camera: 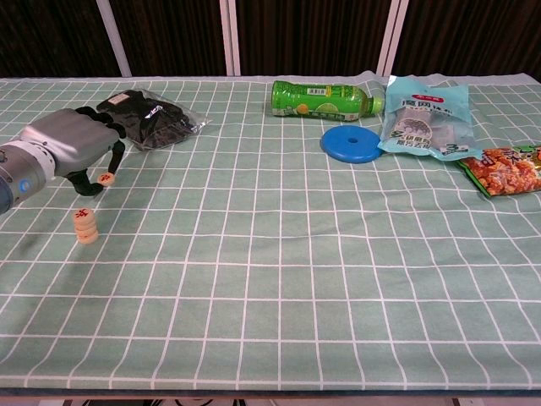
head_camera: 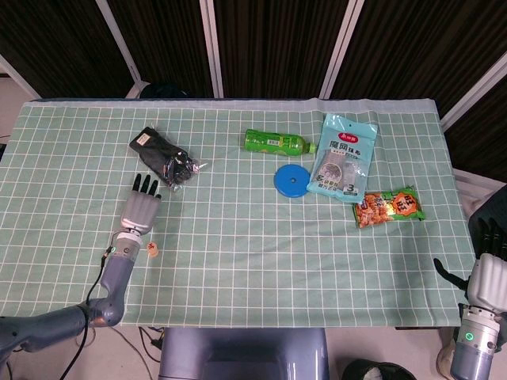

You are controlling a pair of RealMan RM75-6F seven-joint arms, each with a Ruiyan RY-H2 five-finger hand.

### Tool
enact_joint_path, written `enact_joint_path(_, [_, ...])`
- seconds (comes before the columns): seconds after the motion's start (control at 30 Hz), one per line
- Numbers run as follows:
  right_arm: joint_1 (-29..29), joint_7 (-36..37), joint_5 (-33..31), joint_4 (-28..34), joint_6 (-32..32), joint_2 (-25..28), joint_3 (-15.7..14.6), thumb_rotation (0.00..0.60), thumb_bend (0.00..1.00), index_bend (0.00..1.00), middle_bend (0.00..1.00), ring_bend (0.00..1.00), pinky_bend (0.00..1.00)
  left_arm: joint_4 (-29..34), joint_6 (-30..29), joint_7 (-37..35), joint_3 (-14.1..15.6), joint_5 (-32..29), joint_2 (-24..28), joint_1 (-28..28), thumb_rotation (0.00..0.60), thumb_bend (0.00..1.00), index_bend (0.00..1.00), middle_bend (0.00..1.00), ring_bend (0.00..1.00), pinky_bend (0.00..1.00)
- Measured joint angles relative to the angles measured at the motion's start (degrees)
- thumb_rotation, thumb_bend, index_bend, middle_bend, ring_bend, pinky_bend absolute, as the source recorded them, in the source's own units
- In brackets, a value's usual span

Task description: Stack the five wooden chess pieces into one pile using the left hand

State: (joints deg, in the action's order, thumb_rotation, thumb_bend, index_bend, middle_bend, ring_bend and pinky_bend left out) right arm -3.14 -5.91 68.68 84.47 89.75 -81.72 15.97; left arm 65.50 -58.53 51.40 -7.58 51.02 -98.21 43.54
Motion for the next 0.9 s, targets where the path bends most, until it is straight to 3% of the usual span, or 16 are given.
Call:
enact_joint_path(0.57, [0.1, 0.1, 0.1, 0.2, 0.2, 0.1, 0.0, 0.600, 0.25, 0.06, 0.00, 0.02, 0.00, 1.1, -0.8, -0.7, 0.0, 1.0, 0.7, -0.2, 0.600, 0.34, 0.51, 0.13, 0.00, 0.06])
enact_joint_path(0.9, [0.2, 0.0, 0.2, 0.5, 0.5, 0.0, 0.0, 0.600, 0.25, 0.06, 0.00, 0.02, 0.00, 8.7, -4.2, -0.6, -0.3, 3.7, 5.1, -0.6, 0.600, 0.34, 0.52, 0.13, 0.00, 0.06])
